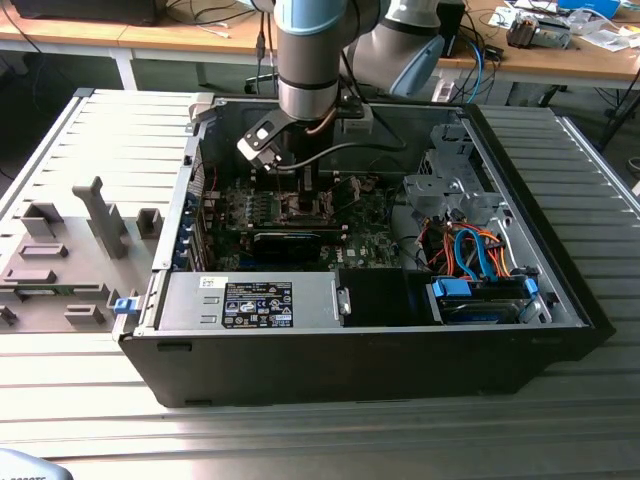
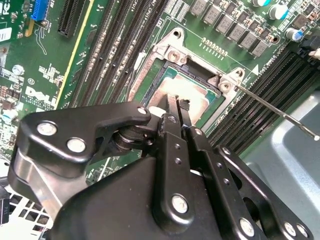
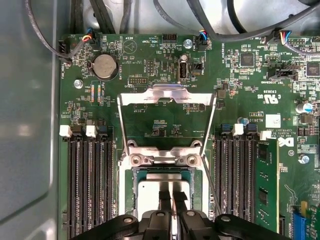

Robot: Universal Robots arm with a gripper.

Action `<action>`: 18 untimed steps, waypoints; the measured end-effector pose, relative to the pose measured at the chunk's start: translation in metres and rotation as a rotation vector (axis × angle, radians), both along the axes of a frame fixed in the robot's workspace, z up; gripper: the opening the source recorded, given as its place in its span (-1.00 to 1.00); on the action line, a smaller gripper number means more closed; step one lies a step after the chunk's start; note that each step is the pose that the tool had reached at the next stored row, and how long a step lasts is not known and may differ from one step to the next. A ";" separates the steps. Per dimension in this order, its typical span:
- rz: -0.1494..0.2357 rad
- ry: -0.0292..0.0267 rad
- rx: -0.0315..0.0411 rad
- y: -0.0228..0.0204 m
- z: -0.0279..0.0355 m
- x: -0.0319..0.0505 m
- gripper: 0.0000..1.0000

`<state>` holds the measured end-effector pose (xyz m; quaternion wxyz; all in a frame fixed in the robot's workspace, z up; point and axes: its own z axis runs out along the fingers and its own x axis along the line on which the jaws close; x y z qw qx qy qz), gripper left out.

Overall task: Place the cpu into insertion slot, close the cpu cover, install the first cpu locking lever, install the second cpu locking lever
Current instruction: 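Place the cpu into insertion slot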

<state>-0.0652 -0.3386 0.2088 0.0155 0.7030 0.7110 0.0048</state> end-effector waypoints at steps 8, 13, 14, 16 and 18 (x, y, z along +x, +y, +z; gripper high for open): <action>0.000 0.0002 0.0001 0.0001 0.0148 0.0017 -0.67; 0.022 0.0005 -0.0001 0.0000 0.0267 0.0024 -0.67; 0.024 0.0005 0.0000 0.0000 0.0280 0.0024 -0.67; 0.024 0.0004 -0.0001 0.0001 0.0322 0.0025 -0.67; 0.024 0.0004 -0.0001 0.0000 0.0366 0.0025 -0.67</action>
